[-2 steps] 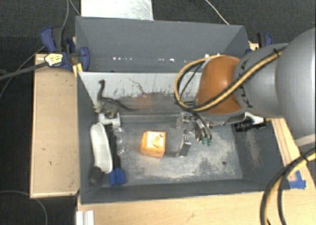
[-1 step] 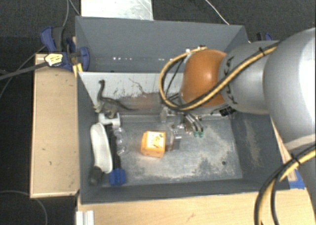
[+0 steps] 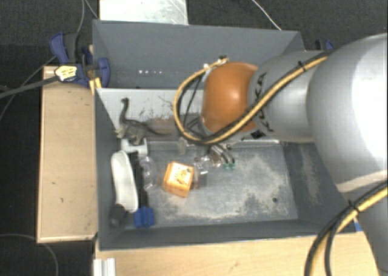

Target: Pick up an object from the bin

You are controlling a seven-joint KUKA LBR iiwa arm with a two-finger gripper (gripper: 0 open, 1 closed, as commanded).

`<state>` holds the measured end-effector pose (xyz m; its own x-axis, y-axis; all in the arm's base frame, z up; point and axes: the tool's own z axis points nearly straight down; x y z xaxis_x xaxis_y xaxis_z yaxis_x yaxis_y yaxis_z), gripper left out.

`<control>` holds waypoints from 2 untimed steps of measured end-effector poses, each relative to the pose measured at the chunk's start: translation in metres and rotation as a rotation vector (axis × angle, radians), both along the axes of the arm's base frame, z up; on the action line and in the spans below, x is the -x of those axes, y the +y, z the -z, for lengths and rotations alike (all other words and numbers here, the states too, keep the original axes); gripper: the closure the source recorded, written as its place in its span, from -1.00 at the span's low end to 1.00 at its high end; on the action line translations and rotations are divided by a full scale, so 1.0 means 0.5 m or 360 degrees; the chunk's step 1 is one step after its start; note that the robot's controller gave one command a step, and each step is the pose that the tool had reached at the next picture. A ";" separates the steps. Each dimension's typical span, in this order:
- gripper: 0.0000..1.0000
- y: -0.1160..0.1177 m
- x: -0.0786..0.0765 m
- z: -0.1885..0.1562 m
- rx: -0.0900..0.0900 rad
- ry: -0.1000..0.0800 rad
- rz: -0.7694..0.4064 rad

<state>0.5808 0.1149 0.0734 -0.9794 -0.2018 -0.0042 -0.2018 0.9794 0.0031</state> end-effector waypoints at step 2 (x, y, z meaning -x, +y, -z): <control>-1.00 0.043 0.061 0.006 0.0000 -0.0003 -0.0208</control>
Offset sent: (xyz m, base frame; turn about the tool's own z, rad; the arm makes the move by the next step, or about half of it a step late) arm -0.0331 0.0220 -0.0034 -0.1553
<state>0.5503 0.1366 0.0704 -0.9447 -0.3280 -0.0060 -0.3280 0.9447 0.0026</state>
